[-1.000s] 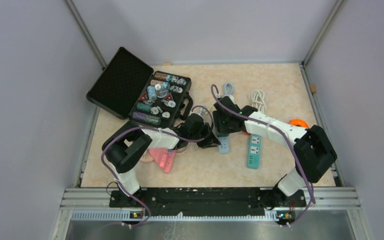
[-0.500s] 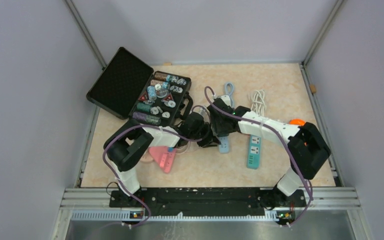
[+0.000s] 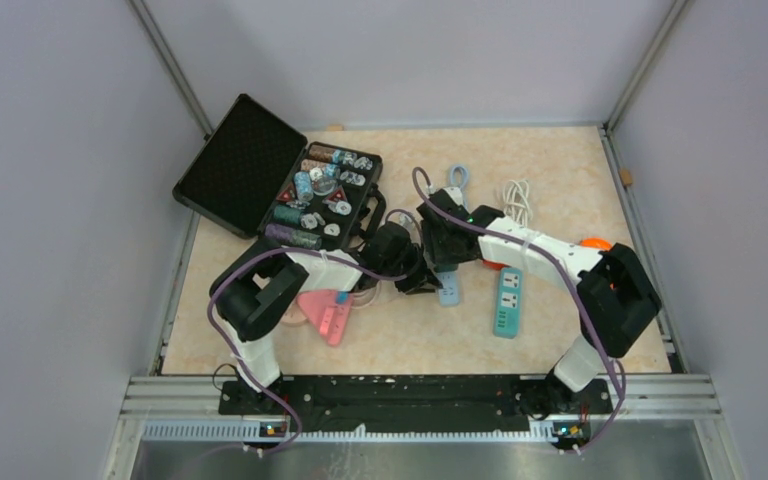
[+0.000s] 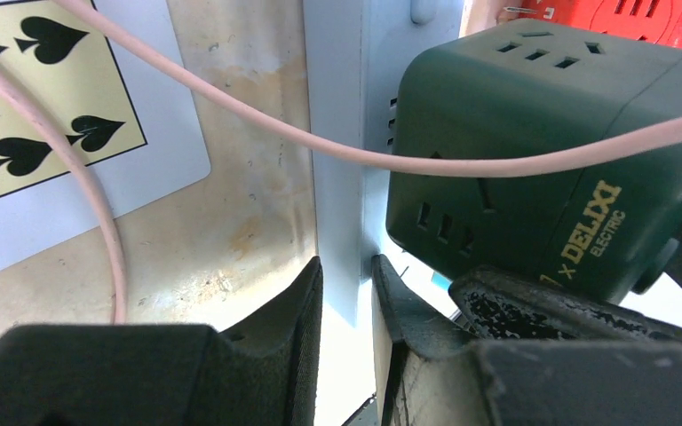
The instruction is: Pull the plug off the socket
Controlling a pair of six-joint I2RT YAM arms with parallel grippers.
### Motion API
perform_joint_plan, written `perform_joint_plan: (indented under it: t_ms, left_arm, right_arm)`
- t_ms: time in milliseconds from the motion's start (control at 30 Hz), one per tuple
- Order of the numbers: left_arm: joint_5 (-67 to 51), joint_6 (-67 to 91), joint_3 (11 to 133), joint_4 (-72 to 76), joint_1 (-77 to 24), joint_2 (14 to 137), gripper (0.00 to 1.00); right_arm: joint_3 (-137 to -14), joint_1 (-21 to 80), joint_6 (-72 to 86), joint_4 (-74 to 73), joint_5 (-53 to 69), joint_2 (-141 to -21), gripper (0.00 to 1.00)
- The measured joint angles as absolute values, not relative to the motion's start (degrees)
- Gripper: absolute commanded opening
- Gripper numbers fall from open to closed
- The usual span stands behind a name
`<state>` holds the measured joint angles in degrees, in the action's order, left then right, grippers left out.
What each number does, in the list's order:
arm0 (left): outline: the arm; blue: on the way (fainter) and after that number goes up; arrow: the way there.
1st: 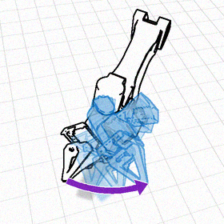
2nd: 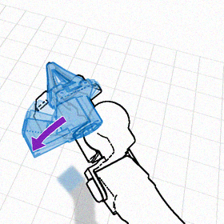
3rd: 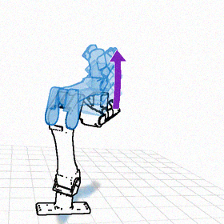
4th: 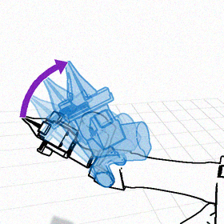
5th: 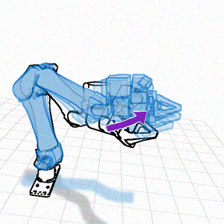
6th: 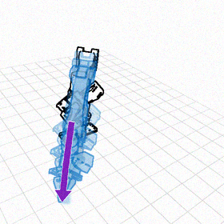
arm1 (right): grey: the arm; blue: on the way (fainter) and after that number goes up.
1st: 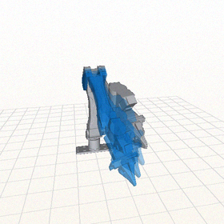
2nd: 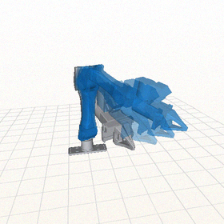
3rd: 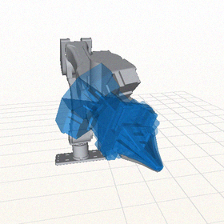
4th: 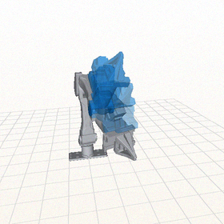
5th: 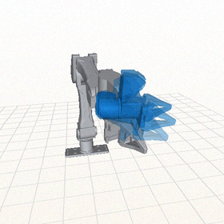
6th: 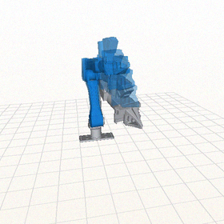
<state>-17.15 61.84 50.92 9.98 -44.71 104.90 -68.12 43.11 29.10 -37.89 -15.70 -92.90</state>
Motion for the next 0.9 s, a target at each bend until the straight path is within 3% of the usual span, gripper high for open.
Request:
perform_joint_plan:
  t_ms: [367,567,900]
  left_arm:
    - [-17.1,61.8,50.9,9.9,-44.7,104.8,0.27]
    - [-16.8,60.3,50.9,9.1,-44.7,104.2,0.37]
    - [-17.4,52.6,55.0,-1.0,-43.6,101.2,0.97]
  right_arm:
    - [-67.7,40.1,28.6,-37.8,-14.7,-87.8,0.00]
    - [-64.8,38.8,28.4,-37.9,-14.2,-76.5,0.00]
    - [-57.3,38.4,28.1,-41.2,-13.7,-71.2,0.00]
